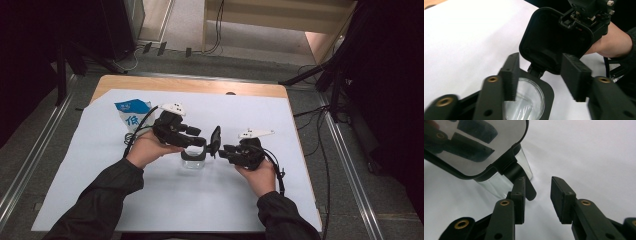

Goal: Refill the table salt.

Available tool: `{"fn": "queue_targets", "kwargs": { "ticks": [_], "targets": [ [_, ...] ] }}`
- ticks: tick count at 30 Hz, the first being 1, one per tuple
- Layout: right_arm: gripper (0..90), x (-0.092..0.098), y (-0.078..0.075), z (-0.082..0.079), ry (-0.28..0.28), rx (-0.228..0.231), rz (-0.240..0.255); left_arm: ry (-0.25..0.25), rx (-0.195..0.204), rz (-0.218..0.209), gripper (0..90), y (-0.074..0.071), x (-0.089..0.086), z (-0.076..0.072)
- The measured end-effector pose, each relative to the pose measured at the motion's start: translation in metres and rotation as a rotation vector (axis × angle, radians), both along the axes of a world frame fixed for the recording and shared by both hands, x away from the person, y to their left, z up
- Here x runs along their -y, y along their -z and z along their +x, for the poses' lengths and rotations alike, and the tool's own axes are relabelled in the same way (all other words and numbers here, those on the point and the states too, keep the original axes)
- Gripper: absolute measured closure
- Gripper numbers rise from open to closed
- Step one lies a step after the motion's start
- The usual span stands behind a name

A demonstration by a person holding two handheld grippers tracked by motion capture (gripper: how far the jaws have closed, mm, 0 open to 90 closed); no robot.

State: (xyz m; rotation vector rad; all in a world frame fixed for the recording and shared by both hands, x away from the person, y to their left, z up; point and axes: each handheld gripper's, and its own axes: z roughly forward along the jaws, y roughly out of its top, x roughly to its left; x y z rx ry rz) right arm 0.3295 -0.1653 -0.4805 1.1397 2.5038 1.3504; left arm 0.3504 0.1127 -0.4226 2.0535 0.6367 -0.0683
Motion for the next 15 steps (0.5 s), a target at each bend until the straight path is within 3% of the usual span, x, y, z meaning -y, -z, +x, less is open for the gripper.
{"fn": "queue_targets", "kwargs": {
  "ticks": [6, 12, 15],
  "targets": [
    [53.5, 0.001, 0.0, 0.001, -0.014, 0.016, 0.011, -0.016, -0.027, -0.003, 41.7, 0.003, -0.012, -0.003],
    [51.2, 0.003, -0.002, 0.005, -0.018, 0.008, 0.007, -0.061, -0.027, 0.002, 36.9, 0.004, -0.026, -0.007],
    [50.7, 0.005, -0.005, 0.006, -0.011, 0.011, 0.011, -0.056, -0.029, -0.003, 38.4, 0.005, -0.035, -0.009]
  ]
}}
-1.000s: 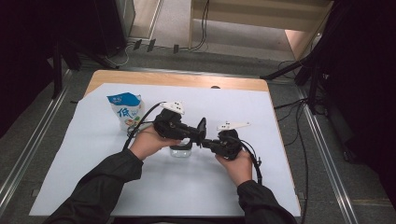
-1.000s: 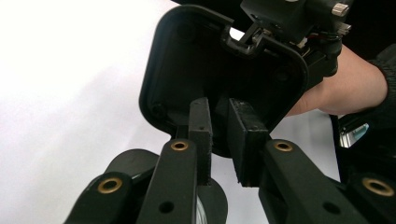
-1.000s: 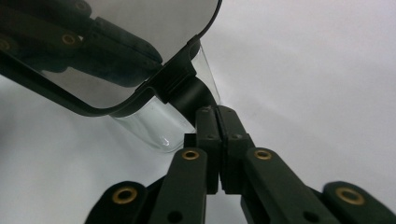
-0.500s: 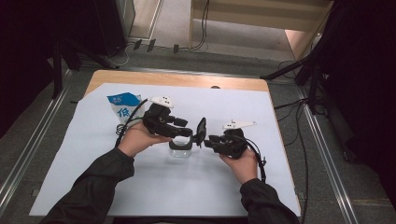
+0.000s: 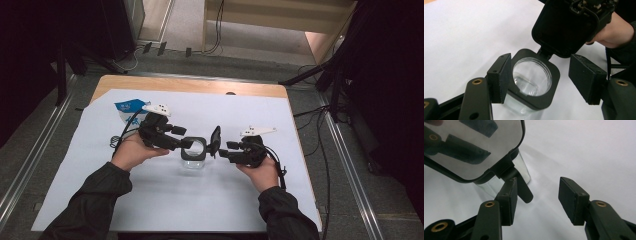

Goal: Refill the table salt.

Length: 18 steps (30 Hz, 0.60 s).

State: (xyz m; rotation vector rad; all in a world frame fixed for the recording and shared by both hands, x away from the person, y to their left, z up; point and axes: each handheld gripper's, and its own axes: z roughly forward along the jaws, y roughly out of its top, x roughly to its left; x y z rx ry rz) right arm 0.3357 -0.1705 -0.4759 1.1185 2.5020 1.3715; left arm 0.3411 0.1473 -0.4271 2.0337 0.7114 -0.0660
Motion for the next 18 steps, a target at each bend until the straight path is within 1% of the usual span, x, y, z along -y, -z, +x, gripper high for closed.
{"fn": "queue_targets", "kwargs": {
  "ticks": [1, 3, 4, 5, 7, 9, 10, 11, 14, 15, 16, 18],
  "targets": [
    [51.4, 0.001, 0.0, 0.001, -0.002, 0.005, 0.002, -0.005, 0.01, 0.002, 40.8, 0.0, -0.002, -0.002],
    [52.0, 0.002, -0.001, 0.002, -0.005, -0.001, 0.004, -0.017, 0.027, 0.002, 43.1, 0.0, -0.007, -0.005],
    [52.5, 0.002, -0.001, 0.003, -0.005, -0.001, 0.007, -0.018, 0.03, -0.003, 43.9, 0.0, -0.009, -0.006],
    [52.6, 0.002, -0.002, 0.003, -0.003, -0.003, 0.009, -0.023, 0.034, -0.012, 46.5, 0.0, -0.012, -0.007],
    [53.3, 0.002, -0.002, 0.004, -0.009, -0.015, 0.01, -0.038, 0.044, -0.003, 48.7, -0.001, -0.018, -0.009],
    [53.6, 0.002, -0.004, 0.004, -0.017, -0.014, 0.009, -0.054, 0.038, 0.0, 49.7, 0.0, -0.023, -0.011],
    [53.6, 0.002, -0.004, 0.004, -0.02, -0.012, 0.009, -0.071, 0.029, 0.002, 49.2, 0.0, -0.027, -0.012],
    [53.6, 0.002, -0.006, 0.004, -0.026, -0.013, 0.008, -0.074, 0.024, 0.006, 49.0, 0.001, -0.029, -0.012],
    [53.7, 0.003, -0.007, 0.003, -0.036, -0.007, 0.004, -0.07, -0.012, 0.006, 49.2, 0.003, -0.037, -0.012],
    [53.8, 0.003, -0.007, 0.004, -0.039, -0.007, 0.002, -0.064, -0.016, 0.01, 51.3, 0.003, -0.039, -0.012],
    [53.7, 0.004, -0.008, 0.004, -0.037, -0.01, 0.001, -0.067, -0.006, 0.022, 51.2, 0.003, -0.042, -0.014],
    [53.9, 0.005, -0.007, 0.004, -0.039, -0.016, 0.004, -0.087, 0.008, 0.038, 48.5, 0.004, -0.045, -0.016]
  ]
}}
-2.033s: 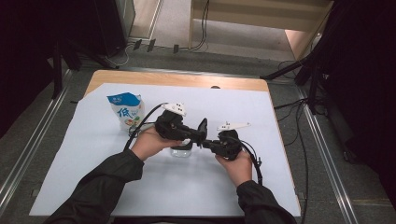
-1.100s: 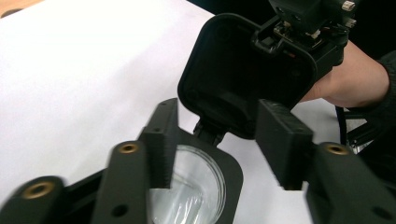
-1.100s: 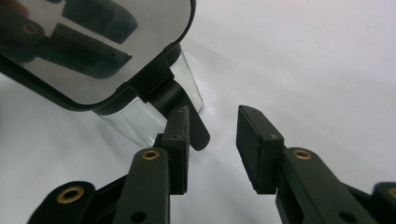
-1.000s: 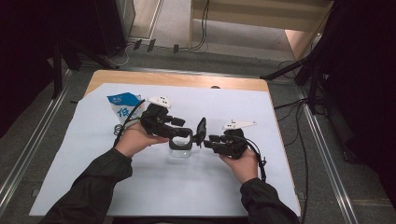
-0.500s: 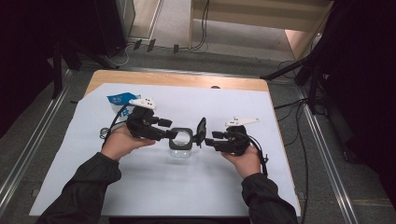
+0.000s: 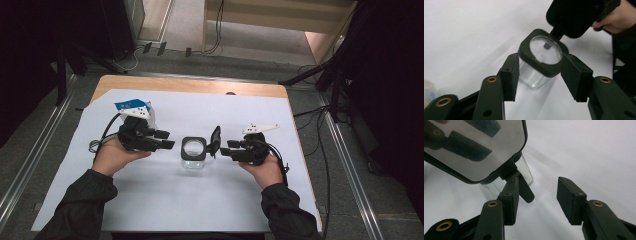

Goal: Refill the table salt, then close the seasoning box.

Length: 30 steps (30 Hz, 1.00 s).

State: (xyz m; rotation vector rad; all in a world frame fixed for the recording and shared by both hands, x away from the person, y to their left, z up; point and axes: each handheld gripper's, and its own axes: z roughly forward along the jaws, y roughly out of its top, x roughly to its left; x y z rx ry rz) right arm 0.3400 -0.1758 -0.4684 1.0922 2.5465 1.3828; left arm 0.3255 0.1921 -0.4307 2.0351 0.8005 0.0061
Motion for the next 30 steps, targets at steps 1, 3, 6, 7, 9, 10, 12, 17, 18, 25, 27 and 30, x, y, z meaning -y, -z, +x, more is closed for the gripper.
{"fn": "queue_targets", "kwargs": {
  "ticks": [1, 3, 6, 7, 9, 10, 12, 17, 18, 25, 27, 30],
  "targets": [
    [53.9, 0.001, 0.0, 0.0, 0.002, -0.004, 0.0, -0.004, 0.002, -0.002, 47.2, 0.0, -0.003, 0.0],
    [54.0, 0.002, 0.0, 0.002, -0.001, -0.003, 0.003, -0.025, 0.004, 0.009, 44.5, 0.0, -0.008, -0.001],
    [54.0, 0.002, 0.0, 0.003, -0.001, -0.007, 0.004, -0.048, 0.003, 0.021, 43.5, 0.001, -0.015, -0.002],
    [54.0, 0.002, 0.0, 0.004, -0.001, -0.007, 0.002, -0.055, 0.006, 0.026, 43.4, 0.001, -0.017, -0.002],
    [54.0, 0.001, 0.0, 0.004, -0.002, -0.007, 0.0, -0.067, 0.01, 0.023, 43.1, 0.001, -0.022, -0.001],
    [54.0, 0.001, 0.001, 0.004, -0.005, -0.004, -0.004, -0.069, 0.007, 0.021, 43.1, 0.001, -0.025, -0.001],
    [54.0, 0.001, 0.001, 0.005, -0.007, 0.0, -0.007, -0.074, 0.004, 0.026, 43.0, 0.002, -0.029, 0.0],
    [54.0, 0.002, 0.001, 0.007, 0.002, 0.001, -0.008, -0.105, 0.007, 0.041, 42.9, 0.004, -0.037, 0.001],
    [54.0, 0.003, 0.0, 0.007, 0.005, 0.002, -0.007, -0.109, 0.006, 0.042, 42.9, 0.005, -0.04, 0.001],
    [54.0, 0.002, 0.001, 0.009, 0.007, 0.0, -0.007, -0.152, -0.007, 0.048, 42.9, 0.007, -0.056, 0.002],
    [54.0, 0.002, 0.001, 0.01, 0.004, 0.001, -0.008, -0.169, -0.006, 0.049, 42.9, 0.008, -0.06, 0.002],
    [54.0, 0.001, 0.0, 0.009, 0.001, 0.009, -0.003, -0.184, -0.005, 0.062, 42.9, 0.009, -0.066, 0.002]
  ]
}}
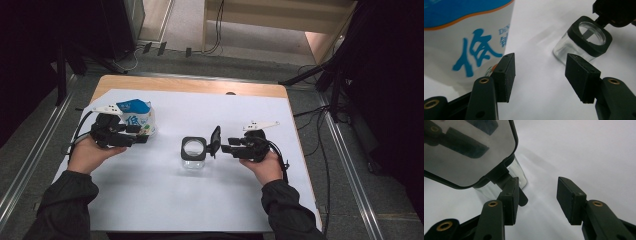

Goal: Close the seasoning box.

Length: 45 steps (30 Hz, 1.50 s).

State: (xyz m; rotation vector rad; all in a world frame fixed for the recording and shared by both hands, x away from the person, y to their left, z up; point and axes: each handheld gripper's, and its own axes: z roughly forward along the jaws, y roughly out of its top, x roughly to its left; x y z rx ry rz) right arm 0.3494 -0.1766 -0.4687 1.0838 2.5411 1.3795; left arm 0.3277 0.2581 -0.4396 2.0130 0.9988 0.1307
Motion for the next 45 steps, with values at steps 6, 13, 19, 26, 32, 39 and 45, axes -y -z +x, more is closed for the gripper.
{"fn": "queue_targets", "kwargs": {
  "ticks": [6, 13, 19, 26, 32, 39, 45],
  "targets": [
    [54.0, -0.001, 0.001, 0.001, -0.006, 0.003, -0.005, -0.034, 0.007, -0.006, 43.1, 0.0, -0.016, 0.001],
    [54.0, -0.001, 0.001, 0.0, -0.001, 0.001, -0.008, -0.058, 0.015, -0.026, 44.0, -0.002, -0.041, 0.001],
    [54.0, 0.001, 0.001, -0.002, 0.003, -0.002, -0.017, -0.089, 0.025, -0.027, 45.8, -0.002, -0.057, 0.008],
    [54.1, 0.003, 0.002, -0.006, 0.005, 0.0, -0.027, -0.067, 0.05, -0.03, 48.3, -0.006, -0.06, 0.023],
    [54.0, 0.008, 0.003, -0.012, 0.021, -0.004, -0.022, -0.027, 0.074, -0.024, 50.9, -0.007, -0.052, 0.032],
    [54.0, 0.017, 0.004, -0.018, 0.043, -0.001, -0.026, 0.017, 0.093, -0.011, 53.5, -0.007, -0.045, 0.041],
    [54.0, 0.023, 0.005, -0.023, 0.059, -0.002, -0.029, 0.045, 0.116, -0.025, 57.7, -0.004, -0.042, 0.047]
  ]
}}
